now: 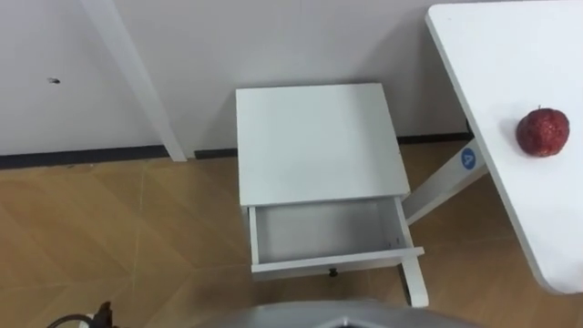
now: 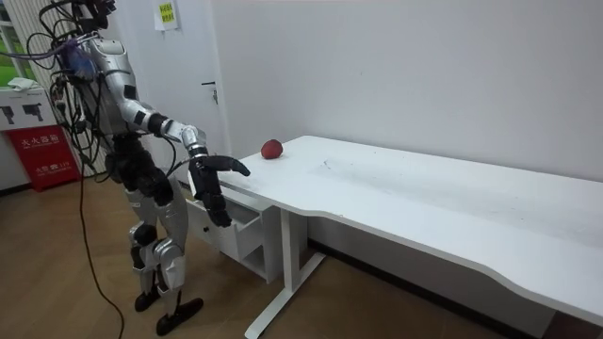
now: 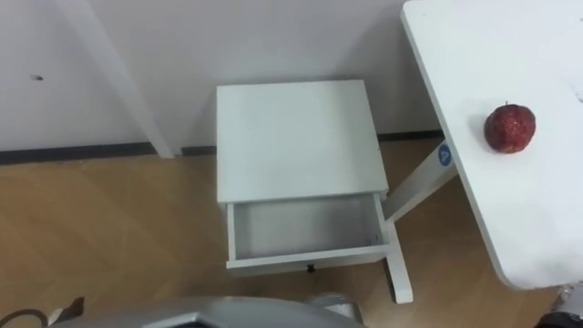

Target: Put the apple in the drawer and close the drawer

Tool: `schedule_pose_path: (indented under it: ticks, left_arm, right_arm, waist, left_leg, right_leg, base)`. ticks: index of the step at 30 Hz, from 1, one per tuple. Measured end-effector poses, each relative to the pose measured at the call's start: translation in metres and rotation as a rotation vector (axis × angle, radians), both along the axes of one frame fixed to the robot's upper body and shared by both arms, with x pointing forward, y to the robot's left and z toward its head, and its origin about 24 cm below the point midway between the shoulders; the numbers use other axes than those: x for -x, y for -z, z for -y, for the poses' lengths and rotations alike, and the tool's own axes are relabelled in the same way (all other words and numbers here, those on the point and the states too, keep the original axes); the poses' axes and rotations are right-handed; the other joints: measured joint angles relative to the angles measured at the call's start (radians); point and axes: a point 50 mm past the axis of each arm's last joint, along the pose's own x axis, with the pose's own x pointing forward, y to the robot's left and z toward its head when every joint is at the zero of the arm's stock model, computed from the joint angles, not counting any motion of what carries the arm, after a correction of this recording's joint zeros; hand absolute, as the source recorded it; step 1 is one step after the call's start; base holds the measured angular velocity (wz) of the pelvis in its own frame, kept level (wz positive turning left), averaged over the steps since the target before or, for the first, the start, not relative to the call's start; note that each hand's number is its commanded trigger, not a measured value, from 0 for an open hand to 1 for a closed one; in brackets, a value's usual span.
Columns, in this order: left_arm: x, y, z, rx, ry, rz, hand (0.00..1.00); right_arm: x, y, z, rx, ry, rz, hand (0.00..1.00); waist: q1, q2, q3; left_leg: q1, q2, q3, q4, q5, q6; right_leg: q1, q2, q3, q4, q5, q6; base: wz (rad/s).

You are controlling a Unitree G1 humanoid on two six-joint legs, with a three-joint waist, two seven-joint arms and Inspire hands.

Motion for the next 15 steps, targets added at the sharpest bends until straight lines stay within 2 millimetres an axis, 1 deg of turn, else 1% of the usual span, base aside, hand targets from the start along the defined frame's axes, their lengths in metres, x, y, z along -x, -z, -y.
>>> schedule_pose_path:
  ticks: [1, 2, 3, 5, 7, 9, 11, 13, 15]
  left_arm:
    - [0.0, 0.0, 0.0, 0.0, 0.0, 0.0, 0.0]
    - [0.0, 0.0, 0.0, 0.001, 0.002, 0.001, 0.0]
    - [-0.001, 0.0, 0.001, 0.004, 0.007, 0.004, 0.0]
    - [-0.002, 0.0, 0.001, 0.008, 0.015, 0.012, 0.0]
    - [-0.003, 0.0, 0.002, 0.011, 0.02, 0.015, 0.0]
    - [-0.005, 0.001, 0.003, 0.014, 0.021, 0.021, 0.0]
    - [-0.005, 0.0, 0.003, 0.01, 0.019, 0.022, 0.0]
    - [-0.006, 0.001, 0.004, 0.008, 0.02, 0.024, 0.0]
    - [-0.007, 0.002, 0.009, 0.012, 0.043, 0.018, 0.0]
  right_arm:
    - [-0.003, -0.005, 0.001, 0.023, -0.004, -0.004, 0.0]
    - [-0.006, -0.014, 0.003, 0.068, -0.005, -0.014, 0.0]
    - [-0.008, -0.021, 0.004, 0.105, -0.005, -0.018, 0.0]
    - [-0.013, -0.031, 0.006, 0.135, -0.001, -0.006, 0.0]
    - [-0.02, -0.04, 0.004, 0.191, -0.031, -0.042, 0.0]
    - [-0.03, -0.059, 0.002, 0.321, -0.088, -0.114, 0.0]
    - [-0.035, -0.069, 0.0, 0.395, -0.115, -0.162, 0.0]
    - [-0.041, -0.074, -0.004, 0.44, -0.139, -0.203, 0.0]
    - [-0.046, -0.078, -0.008, 0.522, -0.184, -0.302, 0.0]
  waist:
    - [0.001, 0.001, 0.0007]
    - [-0.001, 0.001, 0.0012]
    - [-0.001, 0.0, 0.0009]
    - [0.002, 0.0, 0.0012]
    - [0.009, 0.005, -0.0014]
    - [0.021, 0.015, -0.0009]
    - [0.027, 0.018, -0.0029]
    - [0.034, 0.018, -0.0027]
    - [0.048, 0.018, -0.0026]
  left_leg:
    - [-0.003, -0.001, 0.0, 0.001, 0.0, 0.0]
    - [-0.005, -0.006, -0.001, 0.001, 0.0, 0.0]
    - [-0.005, -0.006, -0.002, 0.001, 0.0, 0.0]
    - [-0.005, -0.007, -0.002, 0.0, 0.0, 0.0]
    - [-0.01, -0.007, -0.001, 0.001, 0.0, 0.0]
    - [-0.017, -0.008, 0.003, 0.004, 0.0, 0.0]
    - [-0.013, -0.007, 0.004, 0.0, 0.0, 0.0]
    - [-0.014, -0.007, 0.006, 0.0, 0.001, 0.0]
    - [-0.014, -0.007, 0.007, 0.001, 0.001, 0.0]
  right_leg:
    - [-0.002, 0.0, 0.001, -0.001, 0.0, 0.0]
    - [-0.003, 0.0, 0.0, -0.001, 0.0, 0.0]
    - [-0.002, 0.0, -0.001, -0.001, 0.0, 0.0]
    - [-0.003, 0.0, 0.0, -0.002, 0.0, 0.0]
    - [-0.009, 0.0, 0.002, -0.002, 0.0, 0.0]
    - [-0.019, 0.0, 0.005, -0.001, 0.0, 0.0]
    - [-0.017, 0.0, 0.005, -0.001, 0.0, 0.0]
    - [-0.017, 0.0, 0.004, -0.002, 0.0, 0.0]
    - [-0.017, 0.0, 0.001, -0.002, 0.0, 0.0]
  base:
    - [-0.09]
    - [0.0]
    - [0.04]
    - [0.0]
    - [-0.04]
    - [-0.05]
    - [0.0]
    - [0.02]
    - [0.0]
